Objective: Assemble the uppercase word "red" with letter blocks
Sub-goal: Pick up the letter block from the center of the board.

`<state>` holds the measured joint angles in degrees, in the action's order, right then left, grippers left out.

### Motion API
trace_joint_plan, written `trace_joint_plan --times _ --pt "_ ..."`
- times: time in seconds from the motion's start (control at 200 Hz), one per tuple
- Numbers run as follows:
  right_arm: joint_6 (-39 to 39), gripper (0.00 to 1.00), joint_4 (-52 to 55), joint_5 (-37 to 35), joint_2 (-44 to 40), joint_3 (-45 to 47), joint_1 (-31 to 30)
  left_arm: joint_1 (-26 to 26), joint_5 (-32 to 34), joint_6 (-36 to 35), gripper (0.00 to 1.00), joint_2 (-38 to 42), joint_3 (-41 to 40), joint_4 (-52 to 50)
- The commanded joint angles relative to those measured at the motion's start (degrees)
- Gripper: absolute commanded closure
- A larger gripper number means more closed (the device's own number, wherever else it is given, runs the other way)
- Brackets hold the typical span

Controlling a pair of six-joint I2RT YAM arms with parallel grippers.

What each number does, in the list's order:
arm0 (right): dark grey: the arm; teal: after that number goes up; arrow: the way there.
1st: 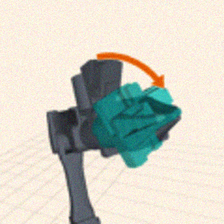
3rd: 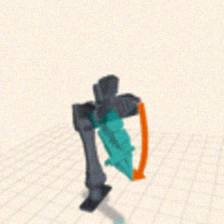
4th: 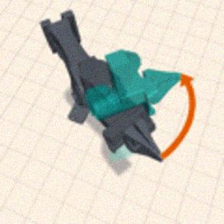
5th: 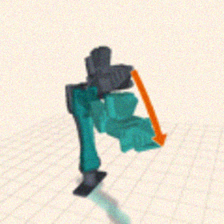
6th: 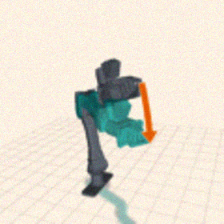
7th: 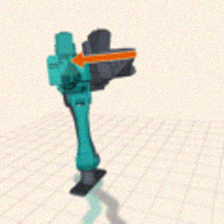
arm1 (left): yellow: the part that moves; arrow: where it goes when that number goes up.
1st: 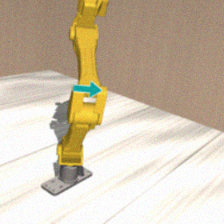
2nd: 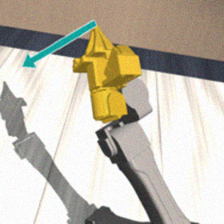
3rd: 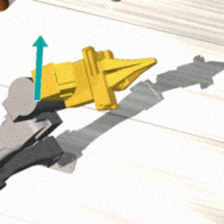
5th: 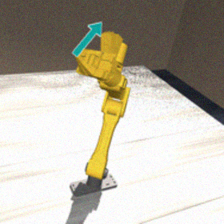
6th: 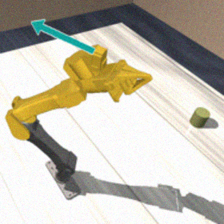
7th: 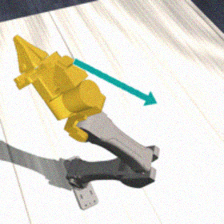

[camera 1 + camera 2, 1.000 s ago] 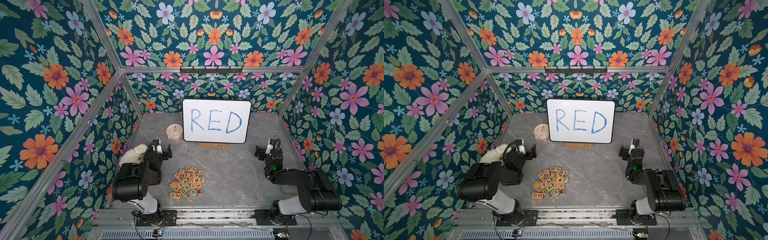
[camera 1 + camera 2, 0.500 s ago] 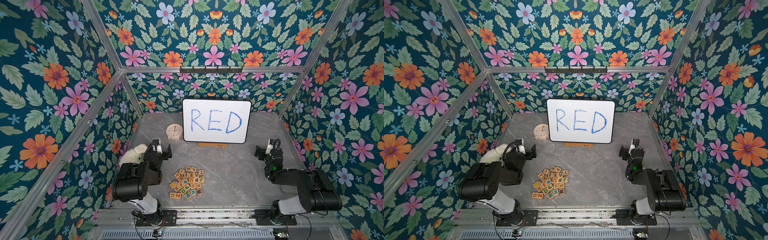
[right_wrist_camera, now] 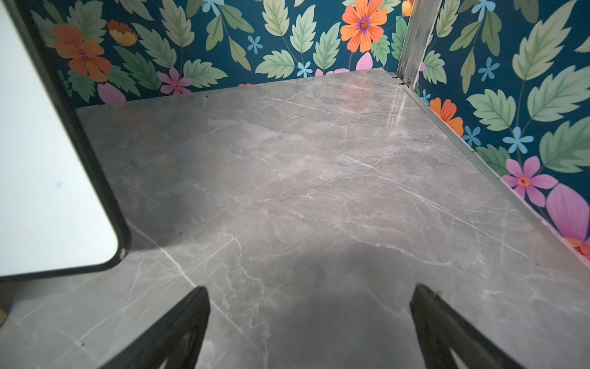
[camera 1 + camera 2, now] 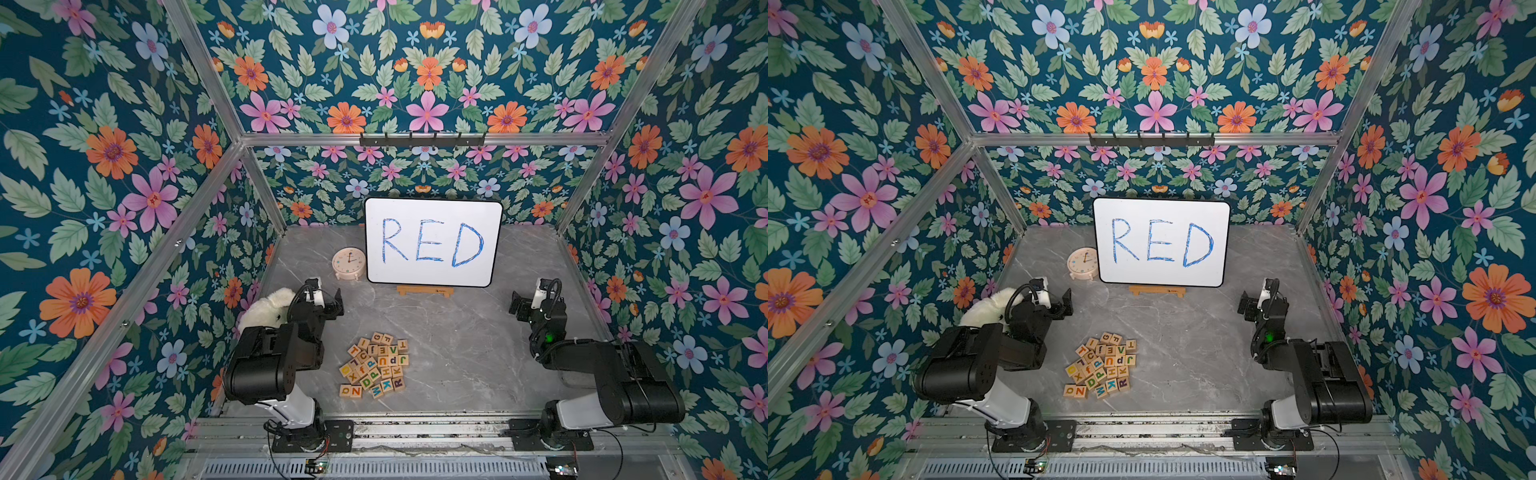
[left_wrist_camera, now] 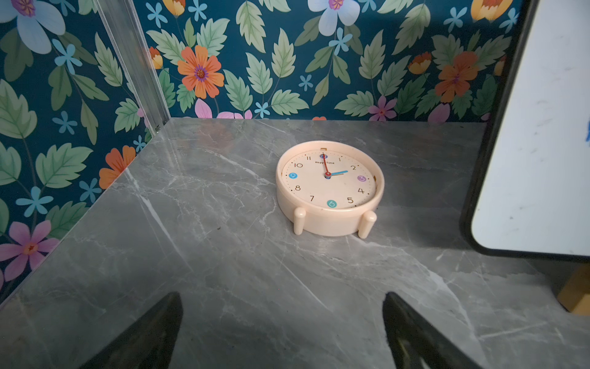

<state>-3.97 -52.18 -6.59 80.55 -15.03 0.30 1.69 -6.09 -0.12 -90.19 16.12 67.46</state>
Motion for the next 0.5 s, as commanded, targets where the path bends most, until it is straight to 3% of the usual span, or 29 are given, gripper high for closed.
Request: trace_joint_plan --times 0.0,0.125,0.24,0.325,0.43,0.495 --pt "0.7 0.01 2.0 0.0 -7.2 0.6 -0.3 0.0 1.4 0.5 0.01 5.6 1.4 -5.6" --pt "-4.1 0.01 22.7 -2.6 -20.3 -4.3 -0.3 0.0 5.1 5.1 0.01 15.7 5.8 -24.2" --pt "-12.8 0.01 37.1 -7.4 -28.3 -8.6 -0.3 0.1 5.6 10.0 0.01 23.2 6.4 -29.2" --pt "-21.1 0.01 50.0 -8.1 -33.9 -11.9 -0.3 0.1 8.2 18.6 0.01 28.2 8.3 -35.0" --pt "-22.8 0.01 56.6 -4.7 -38.1 -14.1 -0.2 0.1 16.1 32.8 0.01 33.2 13.4 -52.1" --pt "-25.3 0.01 59.9 -3.9 -39.4 -15.2 -0.2 0.2 16.2 34.3 0.01 34.6 14.2 -55.2"
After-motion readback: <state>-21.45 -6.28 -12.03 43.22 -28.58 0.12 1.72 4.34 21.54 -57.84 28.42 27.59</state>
